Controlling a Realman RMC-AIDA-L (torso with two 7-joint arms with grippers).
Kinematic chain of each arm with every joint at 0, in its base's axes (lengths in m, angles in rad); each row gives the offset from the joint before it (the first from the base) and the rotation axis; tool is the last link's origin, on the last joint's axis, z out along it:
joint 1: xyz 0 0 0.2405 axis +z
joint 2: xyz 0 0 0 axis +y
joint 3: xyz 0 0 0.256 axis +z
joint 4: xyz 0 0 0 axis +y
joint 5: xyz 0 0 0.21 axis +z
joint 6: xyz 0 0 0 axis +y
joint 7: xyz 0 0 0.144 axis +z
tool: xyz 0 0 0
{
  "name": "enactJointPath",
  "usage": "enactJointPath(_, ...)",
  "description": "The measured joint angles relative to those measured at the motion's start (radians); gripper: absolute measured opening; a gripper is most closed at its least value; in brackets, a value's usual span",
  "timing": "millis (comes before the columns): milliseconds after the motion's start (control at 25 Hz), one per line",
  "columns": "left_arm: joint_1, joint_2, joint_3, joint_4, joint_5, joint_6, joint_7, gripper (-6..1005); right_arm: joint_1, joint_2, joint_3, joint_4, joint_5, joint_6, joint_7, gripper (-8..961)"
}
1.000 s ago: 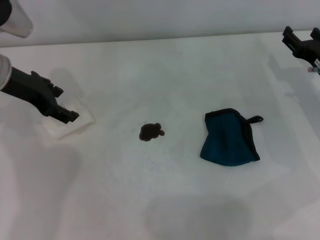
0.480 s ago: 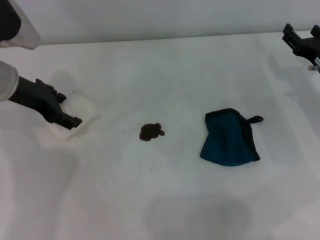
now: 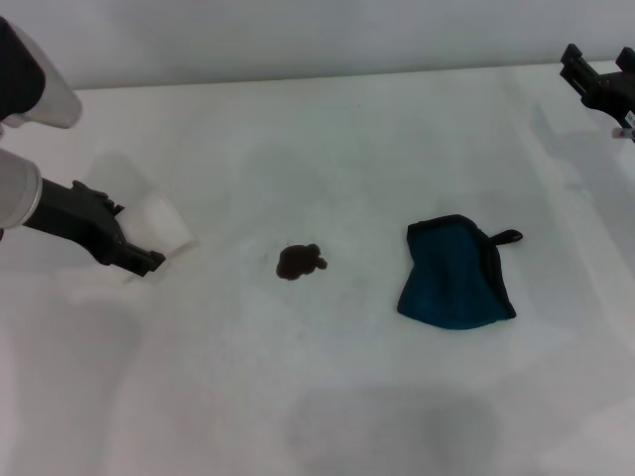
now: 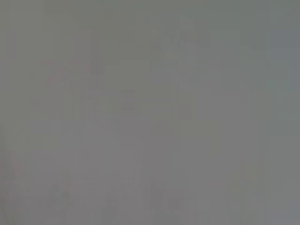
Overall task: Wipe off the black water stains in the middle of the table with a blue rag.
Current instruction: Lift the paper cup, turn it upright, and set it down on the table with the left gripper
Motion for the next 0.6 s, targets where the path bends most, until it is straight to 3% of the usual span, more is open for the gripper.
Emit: enactJointPath(600, 0.050, 0.001, 0.000, 0.004, -0.117, -0.009, -0.002, 829, -0.004, 0.000, 0.000, 0.003, -0.001, 0.000, 0.001, 840)
